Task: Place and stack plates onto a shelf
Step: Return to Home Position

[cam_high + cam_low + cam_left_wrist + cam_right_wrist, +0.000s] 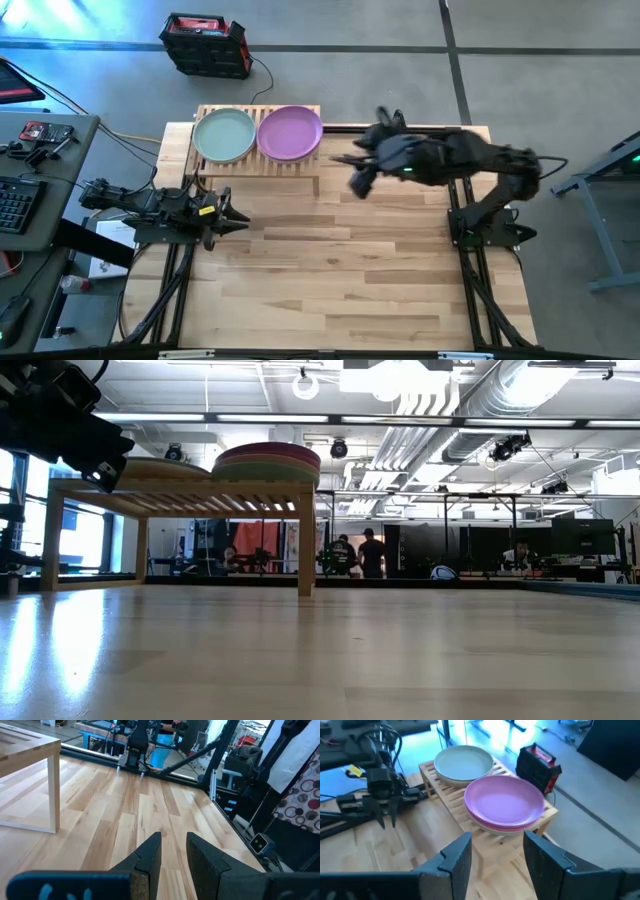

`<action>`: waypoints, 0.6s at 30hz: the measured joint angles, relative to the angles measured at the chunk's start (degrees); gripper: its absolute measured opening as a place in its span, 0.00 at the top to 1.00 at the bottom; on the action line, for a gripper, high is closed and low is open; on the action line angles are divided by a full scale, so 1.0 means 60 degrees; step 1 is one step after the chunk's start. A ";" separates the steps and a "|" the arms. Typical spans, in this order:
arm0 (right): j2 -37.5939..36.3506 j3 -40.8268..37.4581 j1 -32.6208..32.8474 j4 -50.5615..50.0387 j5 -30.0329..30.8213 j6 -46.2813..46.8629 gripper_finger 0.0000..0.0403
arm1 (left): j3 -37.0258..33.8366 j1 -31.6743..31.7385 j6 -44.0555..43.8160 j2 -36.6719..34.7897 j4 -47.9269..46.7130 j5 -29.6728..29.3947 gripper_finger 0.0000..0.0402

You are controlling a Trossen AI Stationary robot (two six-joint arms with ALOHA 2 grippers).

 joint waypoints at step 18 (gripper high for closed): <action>-0.6745 -0.8112 0.0258 0.4857 -0.1610 -0.1018 0.61 | 0.0000 -0.0002 0.0006 0.0000 0.0000 0.0000 0.81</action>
